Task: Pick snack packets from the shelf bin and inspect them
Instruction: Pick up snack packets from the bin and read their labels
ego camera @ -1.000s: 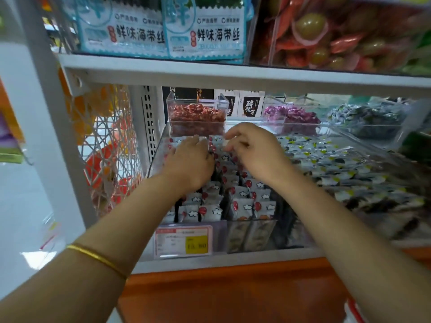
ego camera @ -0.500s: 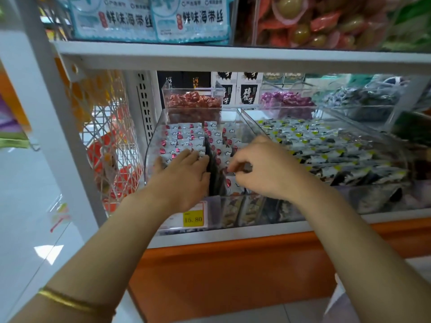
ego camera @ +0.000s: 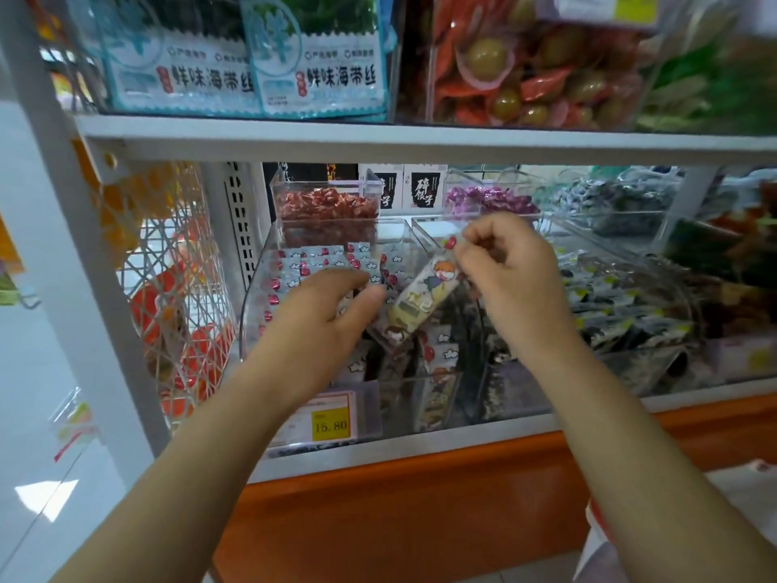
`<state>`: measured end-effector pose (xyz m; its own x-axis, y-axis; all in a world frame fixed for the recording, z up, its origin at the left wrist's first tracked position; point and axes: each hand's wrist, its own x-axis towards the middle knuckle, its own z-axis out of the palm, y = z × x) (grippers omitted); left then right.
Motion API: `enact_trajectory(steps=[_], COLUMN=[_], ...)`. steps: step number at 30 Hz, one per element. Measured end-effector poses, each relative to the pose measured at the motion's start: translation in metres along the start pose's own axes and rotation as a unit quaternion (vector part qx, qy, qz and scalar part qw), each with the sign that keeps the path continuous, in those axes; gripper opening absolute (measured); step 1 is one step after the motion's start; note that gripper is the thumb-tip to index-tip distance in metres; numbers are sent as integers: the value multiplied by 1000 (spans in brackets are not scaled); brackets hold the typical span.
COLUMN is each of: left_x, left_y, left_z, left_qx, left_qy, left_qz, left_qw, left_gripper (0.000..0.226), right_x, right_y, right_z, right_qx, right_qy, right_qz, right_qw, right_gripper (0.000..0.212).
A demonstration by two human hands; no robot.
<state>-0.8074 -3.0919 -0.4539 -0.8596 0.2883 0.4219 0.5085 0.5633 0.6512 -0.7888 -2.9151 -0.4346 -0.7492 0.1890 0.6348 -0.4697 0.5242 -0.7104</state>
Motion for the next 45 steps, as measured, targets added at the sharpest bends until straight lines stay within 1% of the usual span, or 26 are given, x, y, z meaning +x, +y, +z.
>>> enact_trajectory(steps=[2,4,6,7,8,10,12,14,15,16,18,21,23,25,27,28,30,31,33,34,38,42,45], left_x=[1,2,5,7,8,10,12,14,16,16,16,15,14,12,11,10,9,8,7,7,5,3,1], left_y=[4,3,0,0,-1,0,1,0,-1,-2,-4,-6,-6,-7,-6,-5,-2,-1,-2,-3,-3,-1,5], left_z=[1,3,5,5,5,6,4,3,2,2,3,3,3,3,3,3,2,3,5,5,4,1,0], left_qx=[-43,-109,-197,-248,-301,-411,-502,-571,-595,-610,-617,-616,-602,-560,-513,-500,-485,-463,-388,-361,-334,-295,-245], left_qy=[-7,-9,-2,1,5,15,25,51,68,82,95,92,74,47,22,13,0,0,12,19,15,4,-11], left_qz=[-16,-47,-81,-102,-125,-158,-185,-214,-228,-237,-242,-236,-227,-206,-170,-154,-134,-130,-120,-115,-99,-75,-57], left_qw=[999,993,977,963,945,898,845,791,768,752,742,746,762,801,841,852,864,877,914,925,937,953,968], left_gripper=[39,32,22,18,17,16,22,31,31,27,23,28,22,16,20,20,19,19,19,18,21,24,22], right_x=[0,0,0,-1,-2,-4,-5,-5,-5,-6,-7,-7,-7,-8,-8,-8,-8,-8,-8,-9,-10,-8,-7], right_y=[3,6,9,10,11,14,17,21,22,24,27,29,29,29,28,28,32,33,35,36,34,30,32], right_z=[-1,-1,-1,-2,-3,-6,-7,-5,-4,-3,-1,0,0,0,0,0,-1,-1,-1,-1,-1,-1,-1], right_qx=[74,173,247,270,285,313,373,422,433,438,437,423,395,374,350,327,297,287,255,236,186,160,112], right_qy=[49,75,72,62,48,20,-5,-19,-22,-26,-33,-33,-21,-8,-1,4,9,3,-21,-29,-36,-16,26], right_qz=[58,116,150,159,167,182,202,222,226,228,226,222,212,198,173,158,136,130,122,120,121,109,92], right_qw=[994,975,955,948,943,932,906,879,872,869,870,878,894,906,921,932,945,949,959,964,974,981,989], right_gripper=[11,15,17,16,14,11,6,12,15,16,18,18,20,17,13,10,4,5,15,17,11,4,18])
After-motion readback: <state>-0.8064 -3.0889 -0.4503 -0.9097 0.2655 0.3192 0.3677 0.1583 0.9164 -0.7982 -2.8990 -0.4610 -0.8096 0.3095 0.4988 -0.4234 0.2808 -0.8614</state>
